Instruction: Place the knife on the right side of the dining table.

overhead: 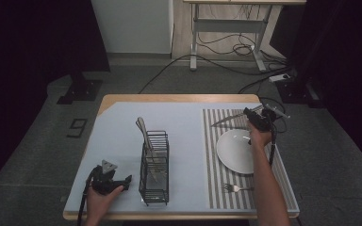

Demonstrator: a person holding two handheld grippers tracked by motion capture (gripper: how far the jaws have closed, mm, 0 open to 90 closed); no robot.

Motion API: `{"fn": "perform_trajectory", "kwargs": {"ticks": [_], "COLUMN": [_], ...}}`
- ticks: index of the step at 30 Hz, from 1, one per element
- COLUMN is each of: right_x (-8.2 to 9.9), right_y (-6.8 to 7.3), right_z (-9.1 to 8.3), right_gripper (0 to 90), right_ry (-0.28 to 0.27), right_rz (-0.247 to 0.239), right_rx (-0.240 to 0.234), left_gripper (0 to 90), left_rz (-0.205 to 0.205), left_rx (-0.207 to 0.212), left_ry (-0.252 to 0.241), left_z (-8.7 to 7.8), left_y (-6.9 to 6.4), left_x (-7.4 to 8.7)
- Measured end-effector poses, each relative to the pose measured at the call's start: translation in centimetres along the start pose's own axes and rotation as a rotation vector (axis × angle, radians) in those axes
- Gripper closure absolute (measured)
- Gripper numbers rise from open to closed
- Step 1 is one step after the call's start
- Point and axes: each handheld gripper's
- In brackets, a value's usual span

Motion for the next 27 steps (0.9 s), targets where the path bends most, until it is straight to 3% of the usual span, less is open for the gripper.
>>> {"fn": "perform_trajectory", "kwargs": {"ticks": [7,18,27], "right_x": [0.5,1.0,1.3], "right_y": [-1.3,-2.1,-2.6], "right_z": [0.4,0.6,0.6], "right_gripper": [63.8,58.6,55.2], "right_ry": [0.032,0.074,0.107], "right_rz": [0.042,0.053,0.059], "right_rx": [0.024,0.079,0.086], "left_gripper": [8.9,8.9,8.9], "left_rz": [-0.001,0.0,0.0], "left_rx": [0.0,0.0,0.0], "left_ry": [-0.001,-0.001,0.0], "left_z": [0.0,0.0,0.0], "left_y": [0.0,0.0,0.0], "left_x": [0.0,0.0,0.0]}}
Point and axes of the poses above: each handheld gripper's, and its own axes: z roughly forward along the jaws, x roughly out of its underside, y roughly to its left, and after that the axes turned 10 degrees about -y, right-handed
